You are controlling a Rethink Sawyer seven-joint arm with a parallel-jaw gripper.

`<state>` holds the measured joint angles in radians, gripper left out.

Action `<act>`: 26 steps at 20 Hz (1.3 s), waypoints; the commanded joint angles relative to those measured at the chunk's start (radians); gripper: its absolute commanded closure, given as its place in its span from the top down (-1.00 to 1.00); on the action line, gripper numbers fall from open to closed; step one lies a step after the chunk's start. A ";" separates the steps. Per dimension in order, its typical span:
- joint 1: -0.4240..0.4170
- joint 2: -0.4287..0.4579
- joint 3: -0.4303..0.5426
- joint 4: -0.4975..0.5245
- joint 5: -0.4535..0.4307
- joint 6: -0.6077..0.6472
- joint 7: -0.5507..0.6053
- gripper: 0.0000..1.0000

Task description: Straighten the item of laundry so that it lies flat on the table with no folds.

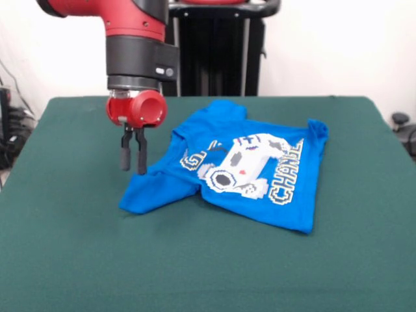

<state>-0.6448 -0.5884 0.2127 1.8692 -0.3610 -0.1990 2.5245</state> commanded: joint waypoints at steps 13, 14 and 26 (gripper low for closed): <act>0.014 0.156 0.126 0.023 0.068 0.119 0.104 1.00; 0.011 0.160 0.129 0.021 0.070 0.122 0.103 1.00; 0.036 0.163 0.095 -0.004 0.100 0.151 0.086 1.00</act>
<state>-0.6497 -0.4759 0.2351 1.8683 -0.3259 -0.1846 2.5245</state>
